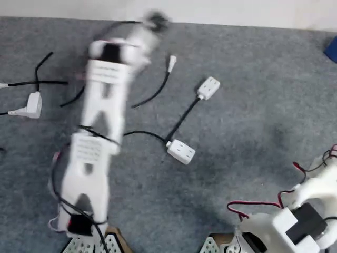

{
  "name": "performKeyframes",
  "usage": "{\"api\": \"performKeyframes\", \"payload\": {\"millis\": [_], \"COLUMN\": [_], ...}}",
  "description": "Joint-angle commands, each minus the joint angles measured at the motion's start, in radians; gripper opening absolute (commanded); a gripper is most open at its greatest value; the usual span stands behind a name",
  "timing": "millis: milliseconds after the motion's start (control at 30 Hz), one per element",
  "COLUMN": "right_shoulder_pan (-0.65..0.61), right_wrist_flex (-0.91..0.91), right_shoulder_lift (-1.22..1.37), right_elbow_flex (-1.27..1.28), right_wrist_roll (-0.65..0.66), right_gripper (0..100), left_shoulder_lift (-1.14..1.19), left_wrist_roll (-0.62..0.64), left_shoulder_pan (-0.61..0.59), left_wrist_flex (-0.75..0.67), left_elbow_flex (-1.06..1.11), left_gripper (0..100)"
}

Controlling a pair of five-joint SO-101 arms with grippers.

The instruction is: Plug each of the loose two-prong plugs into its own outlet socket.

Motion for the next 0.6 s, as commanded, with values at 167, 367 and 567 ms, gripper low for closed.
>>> {"api": "performKeyframes", "payload": {"millis": [167, 367, 567], "right_shoulder_pan": [-0.166, -0.202, -0.203], "right_wrist_flex": [-0.013, -0.11, -0.162], "right_shoulder_lift": [-0.019, -0.019, -0.016], "right_elbow_flex": [0.045, 0.143, 0.18], "right_wrist_roll": [0.005, -0.041, -0.037], "right_gripper": [56.8, 56.8, 56.8], "left_shoulder_lift": [0.125, 0.211, 0.311], "left_wrist_roll": [-0.089, -0.13, -0.144], "left_shoulder_pan": [-0.219, -0.216, -0.222], "left_wrist_flex": [-0.129, -0.259, -0.316], "left_elbow_flex": [-0.01, -0.002, -0.002], "left_gripper": [17, 17, 17]}}
